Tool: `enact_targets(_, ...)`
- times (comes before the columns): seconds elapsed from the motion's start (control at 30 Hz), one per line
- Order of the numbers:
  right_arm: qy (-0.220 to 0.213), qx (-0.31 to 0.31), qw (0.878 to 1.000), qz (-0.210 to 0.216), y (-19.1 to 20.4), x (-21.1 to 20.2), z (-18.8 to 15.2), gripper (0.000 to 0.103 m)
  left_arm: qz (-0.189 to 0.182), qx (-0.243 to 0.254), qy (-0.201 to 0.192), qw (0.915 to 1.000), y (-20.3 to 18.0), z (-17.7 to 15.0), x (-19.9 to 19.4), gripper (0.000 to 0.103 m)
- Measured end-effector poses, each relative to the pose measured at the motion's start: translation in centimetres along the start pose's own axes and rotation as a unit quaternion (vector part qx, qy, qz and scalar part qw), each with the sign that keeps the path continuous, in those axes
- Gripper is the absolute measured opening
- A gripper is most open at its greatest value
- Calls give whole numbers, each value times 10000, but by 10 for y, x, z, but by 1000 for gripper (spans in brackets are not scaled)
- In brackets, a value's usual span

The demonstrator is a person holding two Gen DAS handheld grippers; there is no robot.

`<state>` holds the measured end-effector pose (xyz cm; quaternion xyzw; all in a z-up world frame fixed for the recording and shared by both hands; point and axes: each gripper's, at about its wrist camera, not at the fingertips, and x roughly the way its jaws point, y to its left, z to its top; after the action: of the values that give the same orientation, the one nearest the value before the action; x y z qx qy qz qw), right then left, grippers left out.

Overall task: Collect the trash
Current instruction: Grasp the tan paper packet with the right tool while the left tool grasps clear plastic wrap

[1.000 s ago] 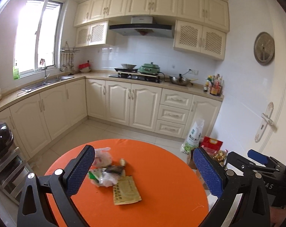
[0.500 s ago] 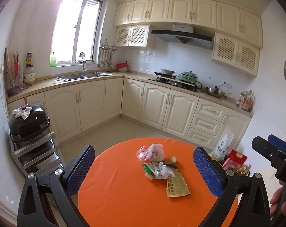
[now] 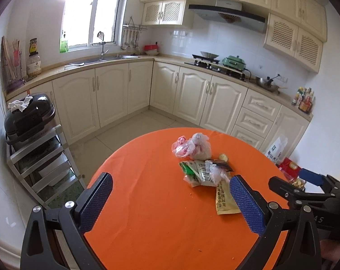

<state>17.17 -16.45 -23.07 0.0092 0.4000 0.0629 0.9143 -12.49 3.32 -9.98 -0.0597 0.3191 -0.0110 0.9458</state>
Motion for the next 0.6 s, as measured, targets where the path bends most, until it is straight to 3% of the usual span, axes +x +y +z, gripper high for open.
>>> enact_targets(0.17,721,116,9972,135,4,70,-19,103,173,-69,354,9992,-11,29,50,102)
enact_targets(0.37,1075,118,9940,185,13,126,-23,101,339,-135,705,9968,-18,61,91,102)
enact_targets(0.43,1247,25,9921,122,14,142,-27,89,359,-121,777,9963,-25,70,102,102)
enact_targets(0.5,1105,-256,9935,-16,18,142,-29,81,362,-86,829,9959,-29,82,117,102)
enact_targets(0.6,965,-394,9945,116,12,137,-35,72,329,-44,885,9955,-34,94,138,102)
